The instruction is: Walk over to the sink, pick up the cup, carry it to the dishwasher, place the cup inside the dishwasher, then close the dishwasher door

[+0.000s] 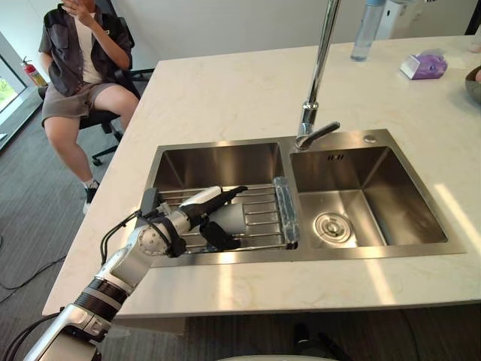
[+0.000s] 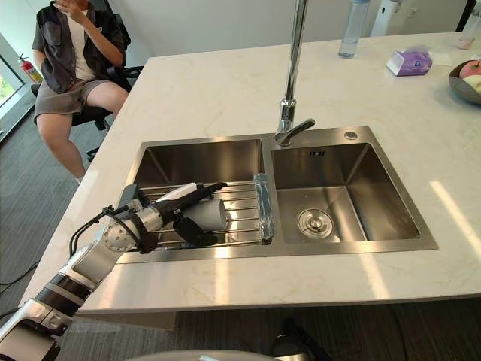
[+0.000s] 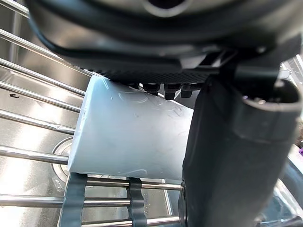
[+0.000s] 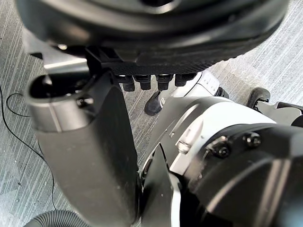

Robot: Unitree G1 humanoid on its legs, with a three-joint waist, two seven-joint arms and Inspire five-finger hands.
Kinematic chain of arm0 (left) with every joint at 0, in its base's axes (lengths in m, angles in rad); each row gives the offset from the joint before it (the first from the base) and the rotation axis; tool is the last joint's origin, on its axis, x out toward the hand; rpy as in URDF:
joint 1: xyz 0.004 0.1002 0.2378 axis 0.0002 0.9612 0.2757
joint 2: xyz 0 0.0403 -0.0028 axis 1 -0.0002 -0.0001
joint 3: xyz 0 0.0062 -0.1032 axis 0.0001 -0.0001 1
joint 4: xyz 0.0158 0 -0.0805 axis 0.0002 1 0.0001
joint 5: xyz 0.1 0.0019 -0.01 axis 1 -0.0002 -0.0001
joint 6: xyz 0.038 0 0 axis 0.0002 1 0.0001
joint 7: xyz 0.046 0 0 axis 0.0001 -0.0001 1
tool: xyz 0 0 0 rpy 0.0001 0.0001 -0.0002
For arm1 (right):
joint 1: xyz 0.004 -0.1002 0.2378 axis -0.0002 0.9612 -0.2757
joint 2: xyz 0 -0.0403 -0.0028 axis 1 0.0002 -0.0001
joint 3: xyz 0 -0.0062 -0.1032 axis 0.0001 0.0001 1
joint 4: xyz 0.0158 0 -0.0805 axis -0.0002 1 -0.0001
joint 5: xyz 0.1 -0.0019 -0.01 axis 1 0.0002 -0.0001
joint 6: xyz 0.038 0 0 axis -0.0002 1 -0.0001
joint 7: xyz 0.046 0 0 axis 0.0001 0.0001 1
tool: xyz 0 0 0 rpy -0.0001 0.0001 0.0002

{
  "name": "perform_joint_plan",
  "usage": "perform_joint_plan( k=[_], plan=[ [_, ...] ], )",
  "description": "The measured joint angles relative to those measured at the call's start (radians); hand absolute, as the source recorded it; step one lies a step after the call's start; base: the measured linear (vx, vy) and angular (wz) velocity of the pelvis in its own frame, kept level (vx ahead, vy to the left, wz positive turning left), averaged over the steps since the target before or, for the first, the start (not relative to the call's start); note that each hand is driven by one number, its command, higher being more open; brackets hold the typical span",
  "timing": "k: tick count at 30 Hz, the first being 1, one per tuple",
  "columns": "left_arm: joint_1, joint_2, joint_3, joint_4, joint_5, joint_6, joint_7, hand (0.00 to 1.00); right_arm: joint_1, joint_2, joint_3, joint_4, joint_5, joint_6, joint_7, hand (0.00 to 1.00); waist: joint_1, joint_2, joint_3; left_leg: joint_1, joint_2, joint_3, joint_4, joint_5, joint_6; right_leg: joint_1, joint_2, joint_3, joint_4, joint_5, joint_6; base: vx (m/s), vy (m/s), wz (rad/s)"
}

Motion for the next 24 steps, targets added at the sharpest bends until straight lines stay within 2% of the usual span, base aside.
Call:
perform_joint_plan(
  k=[4, 5, 10, 13, 18, 19, 21, 24],
  plan=[
    [-0.012, -0.008, -0.014, 0.031, 0.041, -0.012, 0.002, 1.00, -0.005, 0.000, -0.001, 0.006, 0.000, 0.003, 0.000, 1.00, -0.002, 0.000, 0.000, 0.005, 0.004, 0.009, 0.000, -0.002, -0.003, 0.000, 0.005, 0.007, 0.000, 0.000, 0.000, -0.01, -0.005, -0.06],
    [-0.012, -0.008, -0.021, 0.033, 0.070, -0.019, 0.006, 0.00, -0.006, 0.000, -0.001, 0.008, 0.000, 0.003, 0.000, 1.00, -0.001, -0.003, -0.001, 0.006, 0.004, 0.010, 0.000, -0.003, -0.003, 0.000, 0.005, 0.008, 0.000, 0.000, -0.001, -0.04, -0.014, -0.02],
    [-0.053, -0.027, -0.031, 0.130, 0.144, -0.023, 0.023, 0.00, -0.008, 0.002, -0.001, 0.009, -0.001, 0.003, 0.000, 1.00, -0.006, -0.003, -0.002, 0.007, 0.007, 0.014, 0.000, -0.006, -0.009, -0.002, 0.008, 0.013, 0.000, -0.002, -0.003, -0.03, -0.014, -0.03],
    [-0.066, -0.029, -0.036, 0.160, 0.172, -0.065, 0.065, 0.00, -0.008, 0.002, -0.001, 0.011, -0.001, 0.001, -0.001, 1.00, -0.008, -0.001, -0.002, 0.007, 0.012, 0.017, 0.000, -0.008, -0.011, -0.004, 0.013, 0.015, 0.000, -0.003, -0.005, -0.01, -0.012, -0.03],
    [-0.060, -0.015, -0.062, 0.197, 0.211, -0.151, 0.163, 0.00, -0.010, 0.001, -0.001, 0.011, -0.002, -0.002, 0.000, 1.00, -0.008, 0.007, -0.004, 0.006, 0.016, 0.030, 0.000, -0.008, -0.012, -0.012, 0.019, 0.025, 0.000, -0.003, -0.005, 0.00, -0.011, -0.07],
    [-0.052, -0.006, -0.073, 0.198, 0.219, -0.180, 0.204, 0.00, -0.011, -0.001, -0.001, 0.011, -0.002, -0.004, 0.000, 1.00, -0.009, 0.016, -0.008, 0.007, 0.016, 0.031, 0.000, -0.009, -0.013, -0.012, 0.019, 0.025, 0.000, -0.003, -0.005, 0.00, 0.000, 0.00],
    [-0.039, -0.004, -0.079, 0.199, 0.225, -0.207, 0.252, 0.00, -0.011, -0.001, -0.001, 0.011, -0.001, -0.008, 0.000, 1.00, -0.009, 0.018, -0.005, 0.007, 0.015, 0.030, -0.001, -0.009, -0.013, -0.011, 0.018, 0.023, 0.000, -0.003, -0.005, 0.00, -0.003, 0.02],
    [0.002, -0.002, -0.078, 0.187, 0.225, -0.244, 0.371, 0.00, -0.013, -0.002, -0.001, 0.010, -0.001, -0.010, 0.002, 1.00, -0.009, 0.023, 0.001, 0.004, 0.016, 0.010, 0.002, -0.007, -0.013, 0.001, 0.012, 0.001, 0.000, -0.003, -0.006, -0.02, -0.008, 0.14]
  ],
)
